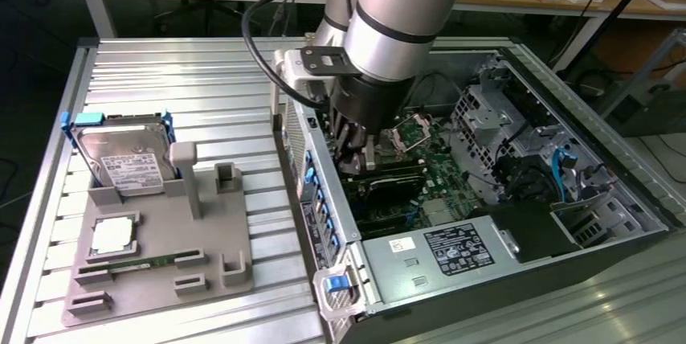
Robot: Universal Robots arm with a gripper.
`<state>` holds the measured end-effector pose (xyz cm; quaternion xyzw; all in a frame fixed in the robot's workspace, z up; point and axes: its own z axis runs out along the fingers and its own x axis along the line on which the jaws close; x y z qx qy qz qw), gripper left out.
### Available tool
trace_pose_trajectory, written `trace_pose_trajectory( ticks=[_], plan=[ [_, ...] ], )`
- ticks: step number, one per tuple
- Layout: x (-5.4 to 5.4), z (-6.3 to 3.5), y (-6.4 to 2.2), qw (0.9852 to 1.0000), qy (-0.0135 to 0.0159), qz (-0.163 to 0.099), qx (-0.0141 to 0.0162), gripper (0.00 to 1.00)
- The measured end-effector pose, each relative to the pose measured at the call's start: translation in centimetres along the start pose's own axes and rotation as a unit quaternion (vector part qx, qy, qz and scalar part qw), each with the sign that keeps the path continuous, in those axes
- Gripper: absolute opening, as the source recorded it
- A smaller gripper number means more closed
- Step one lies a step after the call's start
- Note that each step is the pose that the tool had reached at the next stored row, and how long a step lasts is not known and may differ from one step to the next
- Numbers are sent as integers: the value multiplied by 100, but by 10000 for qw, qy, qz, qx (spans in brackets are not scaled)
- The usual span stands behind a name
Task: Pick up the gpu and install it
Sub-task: 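Press down on the gpu until it lock into place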
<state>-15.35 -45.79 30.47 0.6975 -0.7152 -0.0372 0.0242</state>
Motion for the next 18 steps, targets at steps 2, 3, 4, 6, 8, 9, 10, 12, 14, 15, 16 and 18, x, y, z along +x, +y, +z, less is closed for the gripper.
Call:
trace_pose_trajectory(
  ticks=[2,3,4,6,8,9,10,12,14,15,16,18],
  plan=[
    [0,0,3,10000,0,1,-3,11],
    [0,0,3,10000,0,1,-2,11],
    [0,-2,3,10000,-1,1,-2,11],
    [-1,-6,3,10000,-1,1,-2,11],
    [-2,-13,4,10000,0,1,-3,11],
    [-3,-16,5,10000,1,1,-3,11],
    [-3,-17,4,10000,-1,1,-2,11],
    [-4,-20,7,10000,-1,1,-2,11],
    [-5,-27,11,10000,0,1,-3,11],
    [-5,-34,13,10000,1,1,-5,11],
    [-5,-37,13,10000,1,1,-6,11],
    [-5,-38,16,10000,0,1,-6,11]
  ],
)
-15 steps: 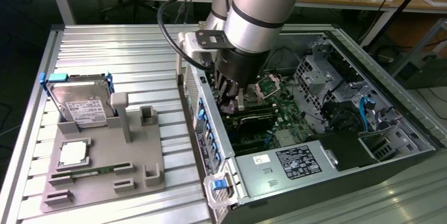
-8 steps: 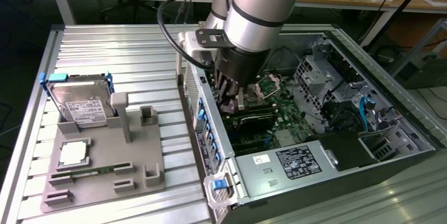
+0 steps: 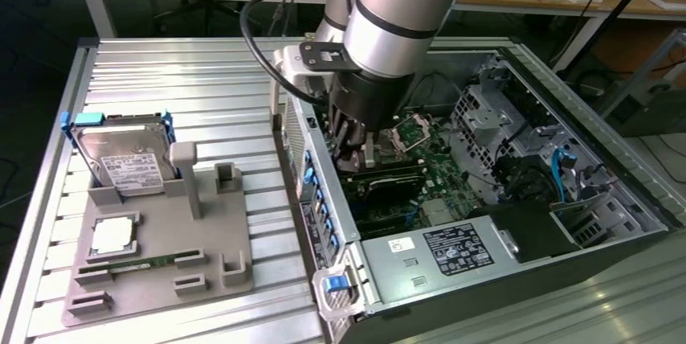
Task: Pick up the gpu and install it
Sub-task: 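Press down on the gpu until it lock into place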
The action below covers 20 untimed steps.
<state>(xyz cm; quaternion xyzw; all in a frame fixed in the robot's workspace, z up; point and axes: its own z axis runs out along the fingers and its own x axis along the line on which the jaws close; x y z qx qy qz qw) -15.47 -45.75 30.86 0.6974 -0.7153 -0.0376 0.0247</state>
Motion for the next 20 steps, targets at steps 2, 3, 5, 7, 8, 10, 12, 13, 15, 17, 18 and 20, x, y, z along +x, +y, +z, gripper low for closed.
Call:
trace_pose_trajectory(
  ticks=[2,3,5,7,8,10,12,13,15,17,18,20],
  plan=[
    [0,1,5,10000,-1,0,0,11],
    [0,0,8,10000,0,0,-1,11],
    [1,0,19,10000,0,0,-1,11],
    [1,-2,24,10000,0,0,-1,11],
    [1,-4,26,10000,0,-1,-1,11],
    [1,-9,29,10000,0,0,-1,11],
    [0,-11,31,10000,0,1,-1,11],
    [0,-12,33,10000,0,1,-1,11],
    [0,-13,35,10000,0,1,-1,11],
    [0,-14,36,10000,0,0,-1,11],
    [0,-14,37,10000,0,0,0,11],
    [0,-14,37,10000,0,0,-1,11]
  ],
)
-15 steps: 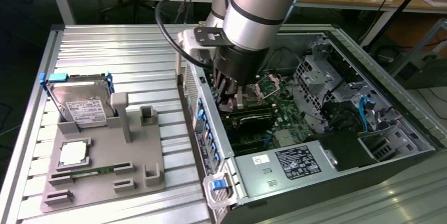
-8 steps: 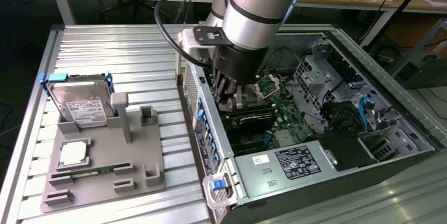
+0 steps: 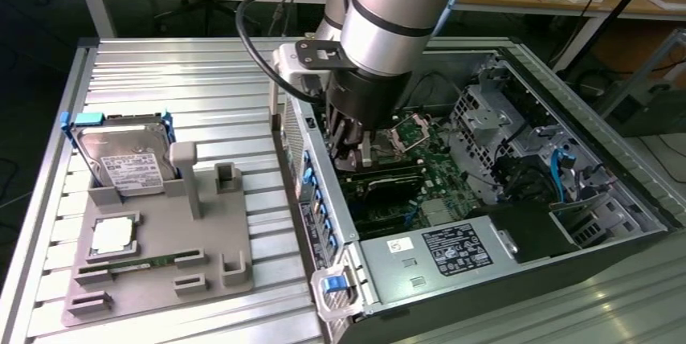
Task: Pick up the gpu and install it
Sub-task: 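Press down on the gpu until it lock into place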
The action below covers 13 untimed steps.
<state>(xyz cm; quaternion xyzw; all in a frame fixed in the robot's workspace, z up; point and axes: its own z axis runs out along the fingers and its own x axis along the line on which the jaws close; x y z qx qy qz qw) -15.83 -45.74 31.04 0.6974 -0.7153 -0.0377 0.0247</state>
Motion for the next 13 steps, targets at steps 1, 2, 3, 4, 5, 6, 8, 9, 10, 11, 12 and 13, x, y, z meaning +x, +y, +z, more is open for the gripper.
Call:
trace_pose_trajectory(
  ticks=[1,2,3,4,5,6,8,9,10,11,12,13],
  plan=[
    [0,0,0,10000,0,0,0,11],
    [0,1,1,10000,0,0,0,11],
    [1,2,1,10000,1,0,-1,11],
    [1,7,1,10000,1,0,-1,11],
    [0,12,0,10000,1,0,-1,11],
    [1,17,0,10000,1,0,-1,11],
    [1,28,-1,10000,3,0,-1,11],
    [1,35,-2,10000,4,0,0,11],
    [2,43,-3,10000,5,0,0,11],
    [2,52,-4,10000,5,-1,2,11],
    [2,57,-5,10000,3,-1,4,11],
    [2,59,-4,10000,1,0,5,11]
  ],
)
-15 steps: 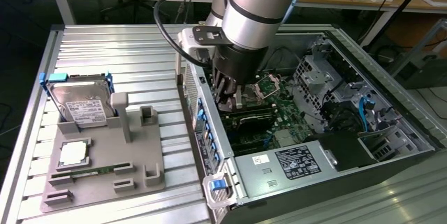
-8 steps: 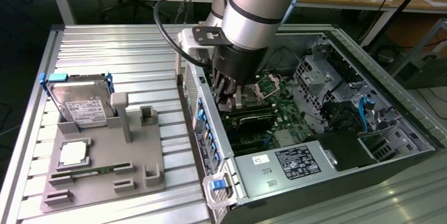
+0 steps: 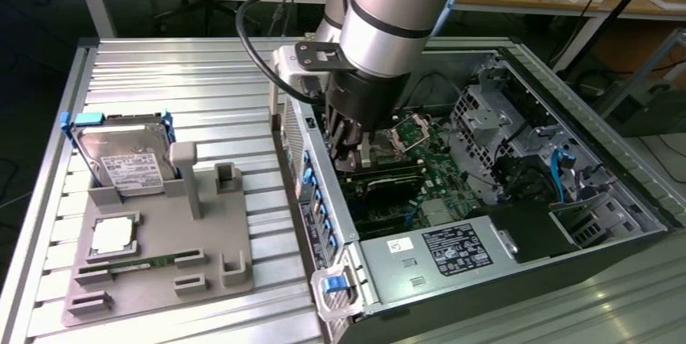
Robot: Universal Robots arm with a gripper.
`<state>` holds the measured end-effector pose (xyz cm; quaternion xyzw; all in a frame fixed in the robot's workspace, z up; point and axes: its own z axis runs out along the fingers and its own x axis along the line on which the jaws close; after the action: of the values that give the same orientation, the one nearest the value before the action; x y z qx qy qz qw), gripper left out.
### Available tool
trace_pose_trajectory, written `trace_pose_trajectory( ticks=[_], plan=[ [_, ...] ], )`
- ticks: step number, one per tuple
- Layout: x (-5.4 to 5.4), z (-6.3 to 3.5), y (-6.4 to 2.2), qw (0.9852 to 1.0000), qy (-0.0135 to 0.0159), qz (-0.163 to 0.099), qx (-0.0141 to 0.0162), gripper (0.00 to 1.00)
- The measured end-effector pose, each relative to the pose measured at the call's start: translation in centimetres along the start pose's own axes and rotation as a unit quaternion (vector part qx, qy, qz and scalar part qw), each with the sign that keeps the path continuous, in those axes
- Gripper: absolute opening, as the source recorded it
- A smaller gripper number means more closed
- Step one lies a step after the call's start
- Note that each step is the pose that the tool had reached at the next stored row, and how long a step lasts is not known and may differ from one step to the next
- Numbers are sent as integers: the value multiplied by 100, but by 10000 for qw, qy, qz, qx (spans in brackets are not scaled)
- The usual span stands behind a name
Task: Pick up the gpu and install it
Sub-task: 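Press down on the gpu until it lock into place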
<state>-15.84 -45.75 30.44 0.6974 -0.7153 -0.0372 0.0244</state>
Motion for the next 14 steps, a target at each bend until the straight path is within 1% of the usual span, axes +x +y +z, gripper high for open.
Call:
trace_pose_trajectory(
  ticks=[4,5,7,8,11,14],
  plan=[
    [-1,-7,-1,10000,-3,1,1,11],
    [-6,-39,0,10000,-15,0,8,11],
    [-8,-92,4,10000,-1,0,0,11],
    [-8,-101,-1,10000,-3,-1,1,11],
    [-9,-111,-34,10000,-1,-1,1,11],
    [-11,-115,-89,10000,-1,-8,6,11]
  ],
)
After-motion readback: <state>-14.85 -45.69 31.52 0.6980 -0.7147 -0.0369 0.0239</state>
